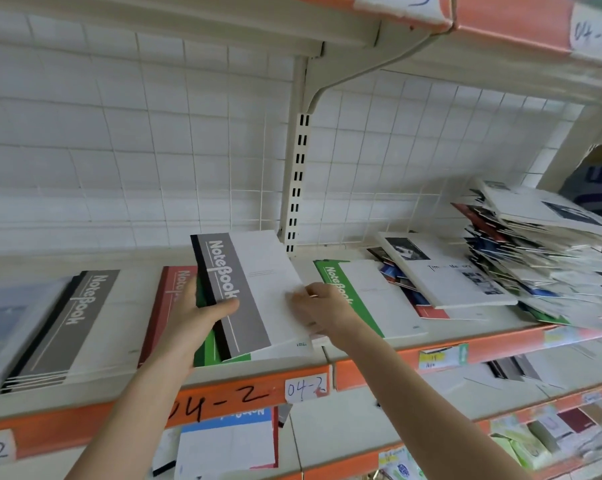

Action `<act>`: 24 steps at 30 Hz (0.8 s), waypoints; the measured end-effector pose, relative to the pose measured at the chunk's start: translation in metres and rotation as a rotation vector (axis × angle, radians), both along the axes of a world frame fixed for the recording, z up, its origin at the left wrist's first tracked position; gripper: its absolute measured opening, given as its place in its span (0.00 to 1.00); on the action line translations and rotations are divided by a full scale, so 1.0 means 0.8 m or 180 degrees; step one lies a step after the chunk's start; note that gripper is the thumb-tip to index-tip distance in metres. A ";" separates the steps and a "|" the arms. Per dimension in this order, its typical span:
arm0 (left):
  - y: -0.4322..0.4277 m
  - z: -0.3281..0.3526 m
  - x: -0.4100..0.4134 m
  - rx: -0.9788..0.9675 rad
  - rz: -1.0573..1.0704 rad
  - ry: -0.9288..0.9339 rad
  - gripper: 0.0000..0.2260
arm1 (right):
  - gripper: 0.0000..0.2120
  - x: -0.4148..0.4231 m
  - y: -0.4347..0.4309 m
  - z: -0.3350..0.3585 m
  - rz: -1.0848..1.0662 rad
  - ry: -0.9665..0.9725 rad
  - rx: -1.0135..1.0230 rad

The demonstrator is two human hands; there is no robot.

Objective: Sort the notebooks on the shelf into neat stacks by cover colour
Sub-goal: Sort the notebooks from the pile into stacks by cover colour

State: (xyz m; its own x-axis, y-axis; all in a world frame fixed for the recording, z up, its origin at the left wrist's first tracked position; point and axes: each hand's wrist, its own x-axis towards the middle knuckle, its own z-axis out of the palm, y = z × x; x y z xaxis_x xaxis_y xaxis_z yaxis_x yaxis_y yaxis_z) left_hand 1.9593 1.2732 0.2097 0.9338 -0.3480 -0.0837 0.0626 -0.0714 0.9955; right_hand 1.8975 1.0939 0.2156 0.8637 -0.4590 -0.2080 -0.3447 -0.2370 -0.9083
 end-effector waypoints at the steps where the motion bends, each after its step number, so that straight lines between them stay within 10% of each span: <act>1: 0.001 0.002 -0.001 -0.0021 0.0007 -0.0024 0.27 | 0.05 0.003 0.005 0.000 0.0002 0.0000 0.0049; 12: 0.102 0.004 0.037 0.0213 -0.0025 -0.0536 0.28 | 0.07 0.046 0.112 -0.003 -0.0355 -0.0139 0.1905; 19: 0.181 0.002 0.080 0.0764 0.0410 -0.0770 0.28 | 0.10 0.056 0.149 -0.008 -0.0840 -0.0200 0.1028; 24: 0.221 -0.012 0.101 0.2233 0.0488 -0.1178 0.16 | 0.14 0.039 0.149 -0.005 -0.1012 -0.0355 0.0866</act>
State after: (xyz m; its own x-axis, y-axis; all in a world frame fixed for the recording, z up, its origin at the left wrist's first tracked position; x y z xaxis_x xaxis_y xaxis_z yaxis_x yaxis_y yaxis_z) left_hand 2.0405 1.4502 0.2000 0.9767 -0.1950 0.0890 -0.2027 -0.7046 0.6801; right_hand 1.9287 1.2128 0.2115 0.7123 -0.6473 -0.2715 -0.2580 0.1183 -0.9589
